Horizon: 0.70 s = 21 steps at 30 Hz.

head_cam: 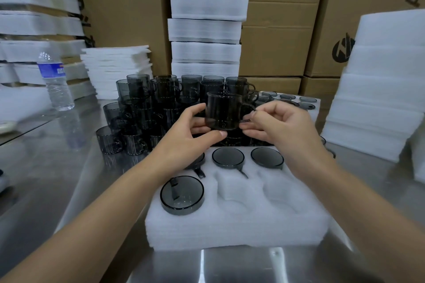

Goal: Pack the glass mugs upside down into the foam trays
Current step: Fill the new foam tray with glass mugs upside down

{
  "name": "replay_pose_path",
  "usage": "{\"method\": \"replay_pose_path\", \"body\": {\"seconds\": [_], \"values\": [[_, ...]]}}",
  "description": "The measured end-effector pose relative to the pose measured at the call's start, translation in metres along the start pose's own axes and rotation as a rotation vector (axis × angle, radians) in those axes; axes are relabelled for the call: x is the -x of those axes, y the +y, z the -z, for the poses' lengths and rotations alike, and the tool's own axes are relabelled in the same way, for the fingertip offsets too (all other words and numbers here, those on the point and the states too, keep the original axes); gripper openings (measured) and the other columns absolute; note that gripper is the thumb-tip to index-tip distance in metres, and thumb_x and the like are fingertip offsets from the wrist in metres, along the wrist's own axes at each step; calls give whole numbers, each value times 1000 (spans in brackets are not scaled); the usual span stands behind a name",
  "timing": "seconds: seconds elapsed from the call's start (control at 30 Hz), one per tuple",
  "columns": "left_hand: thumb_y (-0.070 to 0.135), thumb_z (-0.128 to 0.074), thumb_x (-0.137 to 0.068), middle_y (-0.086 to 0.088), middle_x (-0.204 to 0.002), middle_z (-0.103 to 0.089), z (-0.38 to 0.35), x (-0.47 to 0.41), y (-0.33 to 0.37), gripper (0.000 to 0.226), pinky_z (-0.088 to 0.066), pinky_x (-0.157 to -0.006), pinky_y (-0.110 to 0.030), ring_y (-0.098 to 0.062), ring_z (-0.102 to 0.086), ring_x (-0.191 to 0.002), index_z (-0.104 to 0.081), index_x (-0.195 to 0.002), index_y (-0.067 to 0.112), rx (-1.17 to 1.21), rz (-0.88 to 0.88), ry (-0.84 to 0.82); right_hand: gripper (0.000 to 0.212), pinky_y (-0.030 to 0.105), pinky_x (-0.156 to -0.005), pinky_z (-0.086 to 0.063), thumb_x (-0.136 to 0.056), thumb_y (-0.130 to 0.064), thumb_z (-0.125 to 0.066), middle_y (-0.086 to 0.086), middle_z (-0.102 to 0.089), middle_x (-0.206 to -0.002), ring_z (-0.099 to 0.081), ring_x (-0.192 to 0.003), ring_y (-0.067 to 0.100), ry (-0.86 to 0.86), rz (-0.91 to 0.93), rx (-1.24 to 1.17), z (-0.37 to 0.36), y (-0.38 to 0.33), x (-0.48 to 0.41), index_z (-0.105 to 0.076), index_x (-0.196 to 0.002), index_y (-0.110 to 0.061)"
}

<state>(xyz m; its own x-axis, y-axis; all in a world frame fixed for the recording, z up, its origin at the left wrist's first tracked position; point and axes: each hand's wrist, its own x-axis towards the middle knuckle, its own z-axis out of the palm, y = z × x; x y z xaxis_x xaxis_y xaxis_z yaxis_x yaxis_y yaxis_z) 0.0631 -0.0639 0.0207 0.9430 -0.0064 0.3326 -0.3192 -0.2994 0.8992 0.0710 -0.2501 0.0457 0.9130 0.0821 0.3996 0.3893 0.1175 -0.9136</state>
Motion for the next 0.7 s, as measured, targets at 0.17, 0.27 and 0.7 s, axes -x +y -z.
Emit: {"method": "replay_pose_path", "body": {"seconds": [0.17,0.27,0.7], "values": [[38,-79,-58,11,-109,-69,3,0,-2,66,-48,-94,-31,-5,-64,-103,-53,-119,35,-11,-11,-75,12,22,-65,-57,-84,-3,-61,6,-74,-73,-73,-75,17,-25,-65,28,-1,8,1,-64,-74,-8],[30,-80,-57,7,-106,-69,3,-1,-3,60,-51,-85,-24,-7,-67,-97,-56,-113,32,-1,13,-108,9,21,-65,-57,-84,-4,-62,6,-74,-74,-73,-75,16,-37,-115,71,-1,13,1,-64,-75,-7],[21,-84,-60,15,-108,-68,6,-4,-8,57,-49,-94,-29,0,-62,-104,-60,-109,37,-38,-19,-94,11,29,-79,-58,-85,-3,-63,10,-72,-90,-72,-81,18,-8,-154,178,1,18,-1,-68,-86,-12]]}}
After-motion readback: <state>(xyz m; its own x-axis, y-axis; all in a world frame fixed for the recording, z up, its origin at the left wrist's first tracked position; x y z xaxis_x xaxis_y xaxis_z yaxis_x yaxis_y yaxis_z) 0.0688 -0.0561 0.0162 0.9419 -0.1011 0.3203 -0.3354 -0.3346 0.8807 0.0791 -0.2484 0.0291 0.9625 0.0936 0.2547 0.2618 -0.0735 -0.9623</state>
